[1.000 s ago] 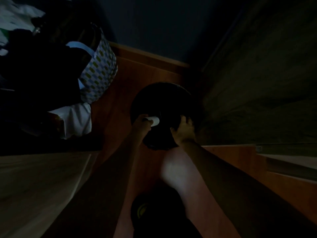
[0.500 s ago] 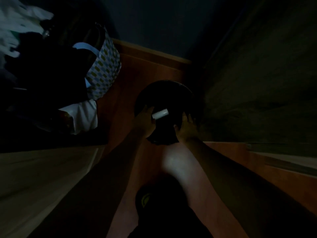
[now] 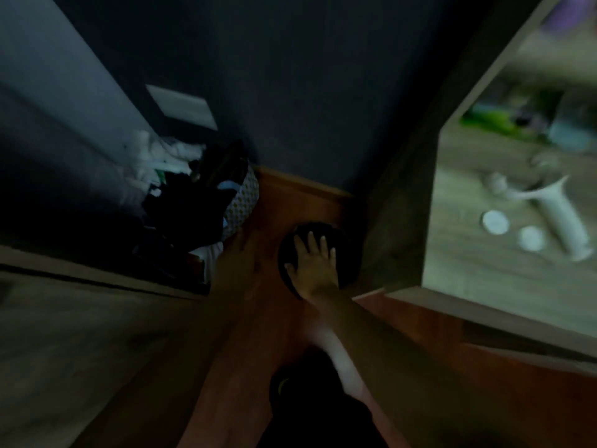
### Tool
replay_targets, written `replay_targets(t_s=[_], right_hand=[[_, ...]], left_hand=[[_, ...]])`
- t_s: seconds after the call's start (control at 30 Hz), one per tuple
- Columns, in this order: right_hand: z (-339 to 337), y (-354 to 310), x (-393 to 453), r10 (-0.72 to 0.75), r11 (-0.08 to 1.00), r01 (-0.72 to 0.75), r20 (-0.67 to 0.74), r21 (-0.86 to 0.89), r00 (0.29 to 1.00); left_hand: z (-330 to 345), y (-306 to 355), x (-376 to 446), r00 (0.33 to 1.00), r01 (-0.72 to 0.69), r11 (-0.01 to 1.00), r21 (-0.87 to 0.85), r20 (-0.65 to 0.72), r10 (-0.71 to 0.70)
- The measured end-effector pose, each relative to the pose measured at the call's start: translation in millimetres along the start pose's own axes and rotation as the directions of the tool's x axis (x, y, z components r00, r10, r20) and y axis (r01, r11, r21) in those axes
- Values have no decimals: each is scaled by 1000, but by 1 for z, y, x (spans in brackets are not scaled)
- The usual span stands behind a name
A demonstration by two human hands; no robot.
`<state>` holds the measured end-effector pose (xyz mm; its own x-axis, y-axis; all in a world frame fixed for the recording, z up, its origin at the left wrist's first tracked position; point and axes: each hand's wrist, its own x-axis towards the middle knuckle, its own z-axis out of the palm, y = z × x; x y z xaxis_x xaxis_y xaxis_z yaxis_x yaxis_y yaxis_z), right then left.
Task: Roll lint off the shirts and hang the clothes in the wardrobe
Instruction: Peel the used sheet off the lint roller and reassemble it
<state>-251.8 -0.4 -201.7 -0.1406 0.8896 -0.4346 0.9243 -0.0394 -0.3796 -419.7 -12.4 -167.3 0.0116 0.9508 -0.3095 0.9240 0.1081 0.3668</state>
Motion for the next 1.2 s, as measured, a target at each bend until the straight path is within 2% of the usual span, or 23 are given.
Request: replay_targets(t_s=[0.03, 0.13, 0.23, 0.33, 0.47, 0.63, 0.77, 0.87, 1.0, 1.2], right_hand=[[-21, -15, -12, -21, 1000, 21, -25, 7, 999], [-88, -51, -52, -64, 997, 68, -97, 44, 993], [-152, -68, -93, -148, 988, 156, -226, 18, 963], [-213, -63, -126, -181, 978, 206, -355, 34, 917], [-277, -30, -154, -134, 982, 182, -500, 48, 856], [-331, 38, -175, -29, 993, 92, -586, 79, 810], [-357, 106, -185, 38, 994, 30, -600, 103, 799], [-374, 161, -191, 68, 988, 27, -578, 154, 814], [-396, 235, -193, 90, 990, -18, -542, 137, 835], [-398, 325, -182, 144, 989, -123, -417, 77, 898]], left_hand=[[-17, 9, -11, 999, 26, 999, -21, 33, -25], [-80, 39, -31, 984, -2, 998, -56, -177, -8], [-142, 85, -49, 953, -110, 994, -18, -287, 101], [-186, 138, -62, 905, -165, 986, 27, -393, 162], [-215, 203, -66, 862, -258, 963, 80, -430, 267], [-210, 272, -59, 823, -427, 893, 143, -348, 449], [-188, 331, -52, 827, -442, 879, 176, -299, 476], [-169, 377, -41, 839, -435, 885, 166, -282, 466], [-140, 431, -28, 863, -381, 910, 163, -290, 413], [-86, 478, -19, 934, -231, 966, 114, -254, 253]])
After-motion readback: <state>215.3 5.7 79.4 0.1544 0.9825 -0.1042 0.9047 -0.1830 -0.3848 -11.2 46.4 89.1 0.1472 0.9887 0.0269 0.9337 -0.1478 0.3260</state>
